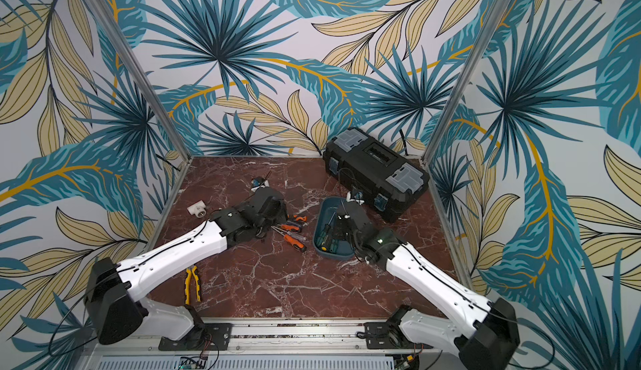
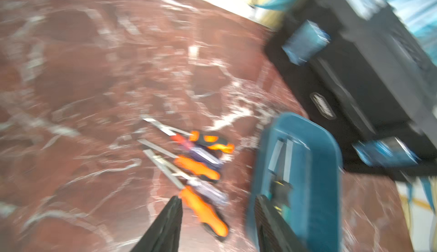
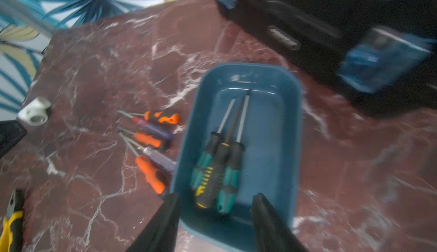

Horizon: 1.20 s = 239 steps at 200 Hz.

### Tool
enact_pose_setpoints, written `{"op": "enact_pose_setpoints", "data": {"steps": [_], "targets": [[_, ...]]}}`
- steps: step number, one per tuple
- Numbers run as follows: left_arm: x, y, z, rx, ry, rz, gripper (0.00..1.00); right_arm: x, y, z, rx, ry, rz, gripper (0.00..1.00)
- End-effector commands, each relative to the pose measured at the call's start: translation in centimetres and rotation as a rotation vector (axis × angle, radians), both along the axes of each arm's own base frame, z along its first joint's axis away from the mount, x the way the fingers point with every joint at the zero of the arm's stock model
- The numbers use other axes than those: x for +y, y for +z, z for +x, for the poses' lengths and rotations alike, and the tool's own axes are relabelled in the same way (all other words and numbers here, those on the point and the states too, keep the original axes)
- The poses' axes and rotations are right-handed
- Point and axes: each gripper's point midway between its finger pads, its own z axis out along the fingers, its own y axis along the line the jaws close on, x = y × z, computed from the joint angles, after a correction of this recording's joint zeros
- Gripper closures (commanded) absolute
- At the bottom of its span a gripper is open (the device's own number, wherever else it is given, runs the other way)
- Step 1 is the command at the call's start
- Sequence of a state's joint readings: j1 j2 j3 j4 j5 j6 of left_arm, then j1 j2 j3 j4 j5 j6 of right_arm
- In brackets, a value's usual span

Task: Put the screwdriver on the desktop into the storage box
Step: Pick up the screwdriver from the center of the board.

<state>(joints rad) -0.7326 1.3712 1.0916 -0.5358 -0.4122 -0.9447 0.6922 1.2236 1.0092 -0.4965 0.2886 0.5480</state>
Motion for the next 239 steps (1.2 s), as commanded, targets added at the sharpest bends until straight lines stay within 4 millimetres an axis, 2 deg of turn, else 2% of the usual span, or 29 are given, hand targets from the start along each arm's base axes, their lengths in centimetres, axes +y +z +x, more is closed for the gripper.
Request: {"op": "enact_pose_setpoints", "data": {"steps": [1, 20, 38, 54, 72, 111, 143, 164, 168, 185, 239], "targets": [[4.6, -2.5, -1.2, 0.022, 0.203, -0.084, 0.45, 5.5, -1.6, -0.2, 0.075, 0.271, -0.051, 0.45], [8.8, -4.6, -3.3, 0.08, 0.336, -0.119, 0.45, 8.4, -3.7, 0.3, 0.151, 0.369, -0.11, 0.46], [11.6, -5.9, -5.2, 0.095, 0.432, -0.144, 0.45, 10.4, -5.8, 0.6, 0.219, 0.442, -0.162, 0.46], [13.5, -6.9, -6.6, 0.104, 0.504, -0.174, 0.45, 11.5, -7.8, 0.8, 0.271, 0.495, -0.222, 0.47], [14.8, -7.6, -7.9, 0.107, 0.556, -0.198, 0.45, 11.7, -9.6, 1.5, 0.298, 0.518, -0.31, 0.49], [15.7, -8.0, -8.9, 0.099, 0.587, -0.21, 0.45, 13.1, -12.3, 1.1, 0.387, 0.6, -0.334, 0.49], [15.7, -7.9, -8.7, 0.095, 0.589, -0.209, 0.45, 13.1, -14.4, 0.7, 0.454, 0.621, -0.366, 0.49], [15.6, -8.1, -8.6, 0.105, 0.589, -0.204, 0.45, 12.9, -15.2, 0.4, 0.484, 0.631, -0.379, 0.49], [15.5, -8.1, -8.5, 0.107, 0.587, -0.203, 0.45, 13.7, -15.3, -0.6, 0.483, 0.66, -0.39, 0.49], [15.5, -8.5, -8.6, 0.124, 0.592, -0.192, 0.45, 14.0, -15.8, -1.2, 0.491, 0.683, -0.412, 0.5], [15.5, -9.3, -9.1, 0.17, 0.605, -0.18, 0.45, 14.1, -17.0, -1.5, 0.492, 0.701, -0.496, 0.52]]}}
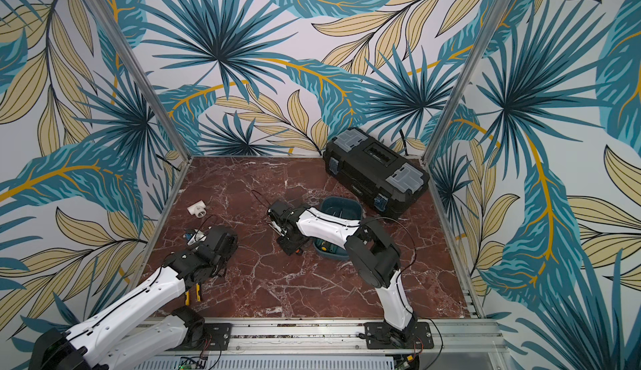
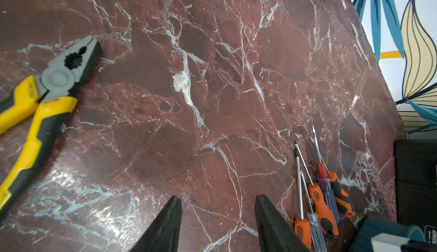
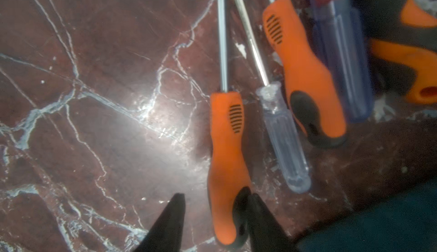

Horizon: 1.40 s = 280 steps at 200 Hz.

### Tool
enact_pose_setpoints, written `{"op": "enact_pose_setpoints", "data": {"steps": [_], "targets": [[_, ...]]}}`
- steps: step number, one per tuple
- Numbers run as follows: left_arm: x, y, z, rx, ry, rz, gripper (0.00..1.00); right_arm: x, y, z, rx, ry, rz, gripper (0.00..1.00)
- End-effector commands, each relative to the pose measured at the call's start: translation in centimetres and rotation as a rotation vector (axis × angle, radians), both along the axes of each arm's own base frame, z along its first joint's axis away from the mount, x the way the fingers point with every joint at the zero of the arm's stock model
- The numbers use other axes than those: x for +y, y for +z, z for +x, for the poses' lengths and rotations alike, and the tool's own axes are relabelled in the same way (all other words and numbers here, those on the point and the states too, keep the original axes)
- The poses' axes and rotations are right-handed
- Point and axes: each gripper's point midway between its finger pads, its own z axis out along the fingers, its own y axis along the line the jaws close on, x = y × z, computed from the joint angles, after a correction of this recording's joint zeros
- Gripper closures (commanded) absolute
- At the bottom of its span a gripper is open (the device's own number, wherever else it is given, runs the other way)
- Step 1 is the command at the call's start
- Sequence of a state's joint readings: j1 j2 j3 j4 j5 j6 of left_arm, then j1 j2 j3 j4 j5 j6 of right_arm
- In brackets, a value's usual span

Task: Put the screwdriver on the desktop into the storage box
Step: Pick up the screwdriver from the center of the board, then place the screwdriver in the storage box.

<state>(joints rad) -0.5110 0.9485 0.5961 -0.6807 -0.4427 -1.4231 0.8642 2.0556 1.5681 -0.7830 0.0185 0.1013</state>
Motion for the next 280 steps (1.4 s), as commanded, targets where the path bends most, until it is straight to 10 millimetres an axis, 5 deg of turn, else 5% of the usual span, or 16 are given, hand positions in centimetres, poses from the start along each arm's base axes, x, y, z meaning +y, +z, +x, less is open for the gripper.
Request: {"op": "enact_pose_setpoints", "data": {"steps": [1, 63, 105, 171, 204, 235, 280], "targets": [[0.4, -0.2, -0.4, 0.019, 0.019, 0.001, 0.45, -0.7, -1.6, -0.3, 0.013, 0.023, -0.079, 0.52], [0.4, 0.0, -0.7, 0.024, 0.029, -0.011, 0.45, -0.1, -3.0, -0.1, -0.003, 0.087, -0.156, 0.52], [0.7, 0.5, -1.1, 0.029, 0.041, -0.009, 0.45, 0.7, -2.1, -0.6, -0.017, 0.121, -0.14, 0.69], [4.1, 7.3, -1.7, -0.133, 0.094, 0.105, 0.46, 3.9, 4.9, -3.0, -0.052, 0.189, 0.118, 0.79], [4.4, 7.8, -1.7, -0.145, 0.082, 0.128, 0.46, 3.9, 9.7, -3.2, -0.152, 0.107, 0.314, 0.8], [2.5, 5.3, -1.0, -0.111, 0.04, 0.055, 0.46, -1.3, 12.1, -0.1, -0.33, -0.233, 0.385, 0.79], [-0.3, 2.9, 0.6, -0.055, -0.031, -0.016, 0.46, -11.9, 9.0, 1.9, -0.34, -0.747, 0.316, 0.81]]}}
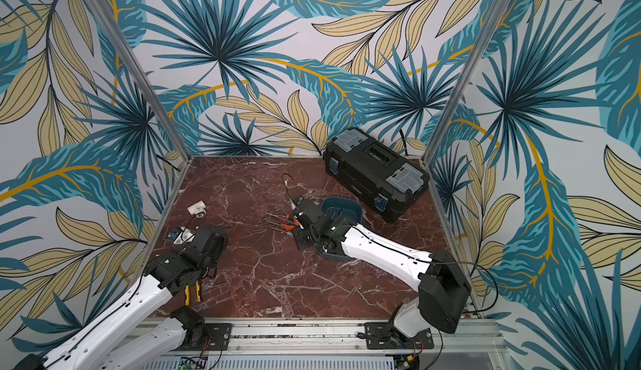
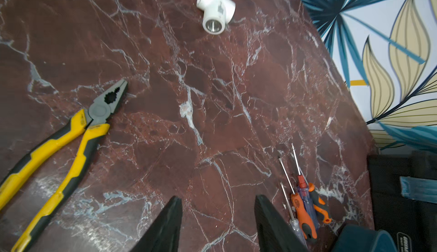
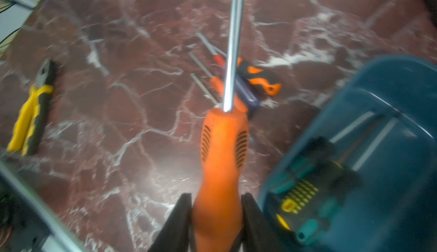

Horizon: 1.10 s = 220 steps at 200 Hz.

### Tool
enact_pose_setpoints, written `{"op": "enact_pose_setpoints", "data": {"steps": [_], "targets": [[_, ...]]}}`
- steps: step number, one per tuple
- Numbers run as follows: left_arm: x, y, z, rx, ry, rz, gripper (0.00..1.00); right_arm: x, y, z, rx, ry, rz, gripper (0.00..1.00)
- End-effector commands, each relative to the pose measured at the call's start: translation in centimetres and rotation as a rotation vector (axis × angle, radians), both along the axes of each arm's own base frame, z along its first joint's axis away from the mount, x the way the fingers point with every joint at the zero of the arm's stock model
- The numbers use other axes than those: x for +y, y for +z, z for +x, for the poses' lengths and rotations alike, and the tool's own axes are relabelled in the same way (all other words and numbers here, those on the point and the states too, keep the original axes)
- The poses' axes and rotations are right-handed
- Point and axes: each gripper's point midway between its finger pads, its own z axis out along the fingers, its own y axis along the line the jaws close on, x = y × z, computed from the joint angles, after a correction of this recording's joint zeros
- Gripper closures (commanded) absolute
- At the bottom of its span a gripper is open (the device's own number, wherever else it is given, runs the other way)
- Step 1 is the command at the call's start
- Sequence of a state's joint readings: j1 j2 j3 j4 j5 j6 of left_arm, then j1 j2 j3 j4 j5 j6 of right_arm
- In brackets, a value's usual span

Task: Put the screwdriver on the desktop into the storage box
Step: Place the screwdriver in the storage box.

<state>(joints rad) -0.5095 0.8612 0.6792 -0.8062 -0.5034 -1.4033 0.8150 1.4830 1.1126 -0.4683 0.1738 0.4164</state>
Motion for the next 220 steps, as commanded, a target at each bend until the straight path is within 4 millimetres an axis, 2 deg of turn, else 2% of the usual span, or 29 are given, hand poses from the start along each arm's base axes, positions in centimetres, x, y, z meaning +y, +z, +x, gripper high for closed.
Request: {"op": "enact_pose_setpoints", "data": {"steps": [1, 14, 28, 48, 90, 112, 143, 166, 190, 206, 220], "targets": [[-1.8, -0.9, 1.1, 0.009, -0.055, -0.051, 0.46, -5.3, -1.7, 1.6, 0.027, -0.351, 0.036, 0.81], [-2.6, -1.2, 1.7, 0.02, -0.082, -0.064, 0.46, -7.7, -3.0, 1.7, 0.077, -0.465, 0.04, 0.8], [-3.5, -1.6, 2.1, 0.039, -0.111, -0.075, 0.46, -9.4, -3.9, 1.8, 0.107, -0.535, 0.043, 0.8], [-4.3, -2.1, 2.4, 0.066, -0.138, -0.085, 0.46, -10.3, -4.8, 2.0, 0.131, -0.551, 0.006, 0.79], [-5.4, -2.7, 2.8, 0.087, -0.182, -0.1, 0.46, -12.6, -7.6, 1.0, 0.2, -0.552, -0.192, 0.79], [-5.5, -2.5, 3.1, 0.094, -0.193, -0.088, 0.46, -13.2, -8.6, 0.8, 0.226, -0.542, -0.265, 0.72], [-6.1, -2.6, 3.4, 0.096, -0.206, -0.101, 0.46, -13.1, -9.1, 0.6, 0.242, -0.54, -0.275, 0.54], [-6.8, -2.9, 3.6, 0.109, -0.223, -0.112, 0.46, -12.6, -8.4, 0.9, 0.239, -0.513, -0.257, 0.48], [-8.1, -3.0, 4.1, 0.134, -0.254, -0.118, 0.46, -12.2, -6.0, 1.4, 0.198, -0.495, -0.22, 0.46], [-10.6, -2.9, 4.9, 0.117, -0.295, -0.16, 0.46, -12.1, -3.7, 1.9, 0.141, -0.489, -0.182, 0.47], [-14.0, -3.0, 5.4, 0.115, -0.358, -0.195, 0.46, -12.2, -1.6, 2.3, 0.076, -0.489, -0.15, 0.47]]}}
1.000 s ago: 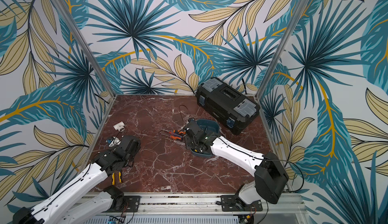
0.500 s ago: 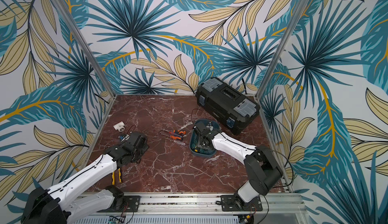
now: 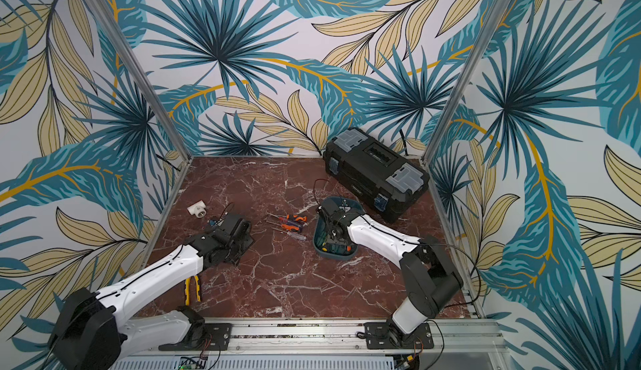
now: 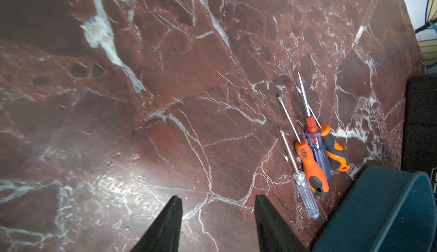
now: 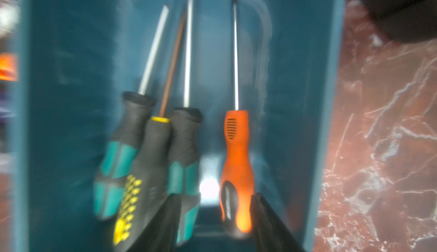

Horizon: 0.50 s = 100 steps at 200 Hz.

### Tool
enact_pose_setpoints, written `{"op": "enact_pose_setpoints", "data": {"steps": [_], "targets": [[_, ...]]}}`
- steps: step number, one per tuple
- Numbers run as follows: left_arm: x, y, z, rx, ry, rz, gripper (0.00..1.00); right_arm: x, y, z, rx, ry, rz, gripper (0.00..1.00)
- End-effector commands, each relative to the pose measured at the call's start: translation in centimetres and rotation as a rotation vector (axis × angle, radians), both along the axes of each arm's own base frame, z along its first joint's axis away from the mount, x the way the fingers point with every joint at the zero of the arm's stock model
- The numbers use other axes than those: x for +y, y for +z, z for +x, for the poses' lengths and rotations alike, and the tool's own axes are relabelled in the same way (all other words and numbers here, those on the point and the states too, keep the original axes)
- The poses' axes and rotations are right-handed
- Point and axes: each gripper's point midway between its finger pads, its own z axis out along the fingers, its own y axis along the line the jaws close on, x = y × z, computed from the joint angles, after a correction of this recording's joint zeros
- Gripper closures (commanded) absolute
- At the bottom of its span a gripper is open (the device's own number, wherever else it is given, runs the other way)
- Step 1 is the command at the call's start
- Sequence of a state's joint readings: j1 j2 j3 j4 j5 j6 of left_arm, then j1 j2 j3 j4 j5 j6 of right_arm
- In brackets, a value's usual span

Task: Put the screwdriver on the desktop into the storage box
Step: Place the screwdriver in the storage box, then pick up the screwdriver from the center of the board.

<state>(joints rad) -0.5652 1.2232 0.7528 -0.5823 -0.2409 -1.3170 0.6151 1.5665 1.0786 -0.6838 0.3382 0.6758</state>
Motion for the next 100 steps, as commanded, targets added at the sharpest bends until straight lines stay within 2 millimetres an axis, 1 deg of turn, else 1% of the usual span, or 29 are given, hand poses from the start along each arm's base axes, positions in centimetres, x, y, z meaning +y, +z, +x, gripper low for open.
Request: {"op": "enact_pose_setpoints", "data": {"steps": [1, 13, 23, 33, 46, 55, 75, 100], "targets": [[-5.6, 1.6, 1.9, -0.051, -0.089, -0.105, 0.46, -0.4, 4.6, 0.7, -0.119, 0.018, 0.018, 0.47], [-8.7, 1.5, 2.2, -0.045, -0.144, -0.133, 0.45, -0.6, 5.8, 0.9, -0.167, 0.019, 0.026, 0.47], [-11.0, 1.3, 2.5, -0.039, -0.182, -0.141, 0.45, -0.7, 6.5, 0.9, -0.192, 0.019, 0.031, 0.47], [-12.9, 1.2, 2.8, -0.031, -0.214, -0.139, 0.43, -0.9, 6.8, 0.8, -0.204, 0.016, 0.032, 0.47], [-14.6, 1.1, 3.2, -0.019, -0.237, -0.132, 0.42, -1.2, 6.7, 0.5, -0.207, 0.007, 0.037, 0.47], [-15.2, 0.8, 3.5, -0.007, -0.234, -0.117, 0.41, -1.4, 6.5, 0.1, -0.202, -0.001, 0.043, 0.47], [-15.7, 0.0, 4.5, 0.019, -0.199, -0.088, 0.41, -1.8, 6.2, -0.7, -0.202, -0.022, 0.065, 0.47], [-16.3, -1.0, 5.4, 0.068, -0.166, -0.047, 0.41, -2.5, 6.6, -1.3, -0.223, -0.029, 0.065, 0.47]]}}
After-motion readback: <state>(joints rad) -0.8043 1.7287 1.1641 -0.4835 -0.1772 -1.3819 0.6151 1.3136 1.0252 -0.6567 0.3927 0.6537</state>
